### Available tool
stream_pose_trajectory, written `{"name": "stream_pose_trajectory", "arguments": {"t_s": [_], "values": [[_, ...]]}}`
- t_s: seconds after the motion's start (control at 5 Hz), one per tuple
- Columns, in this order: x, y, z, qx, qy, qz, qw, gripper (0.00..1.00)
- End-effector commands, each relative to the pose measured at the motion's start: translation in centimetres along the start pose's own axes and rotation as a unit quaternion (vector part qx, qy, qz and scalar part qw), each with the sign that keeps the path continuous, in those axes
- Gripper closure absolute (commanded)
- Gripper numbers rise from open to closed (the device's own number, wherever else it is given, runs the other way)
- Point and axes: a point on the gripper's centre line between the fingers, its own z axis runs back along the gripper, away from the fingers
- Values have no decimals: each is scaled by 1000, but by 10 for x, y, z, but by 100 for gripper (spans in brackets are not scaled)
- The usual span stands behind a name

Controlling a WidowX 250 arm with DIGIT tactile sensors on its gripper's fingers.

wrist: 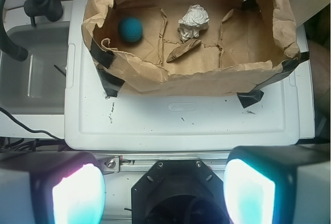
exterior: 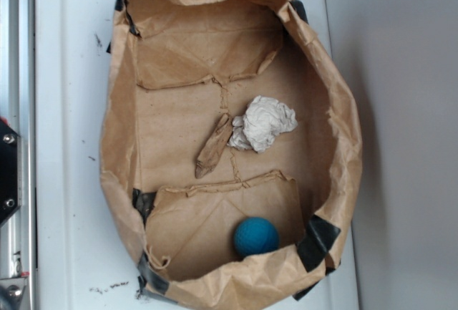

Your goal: Grab the blue ball.

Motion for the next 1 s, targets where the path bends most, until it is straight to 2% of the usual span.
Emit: {"name": "stream_pose_trajectory", "arguments": {"t_s": [0.0,0.2,0.4,0.6,0.8], "values": [[0,0,0,0,0,0,1000,0],[39,7,-6,12,2,51,999,0],[65,18,-17,2,11,44,999,0],[93,28,-27,4,15,35,999,0],[93,28,-27,4,15,35,999,0]]}}
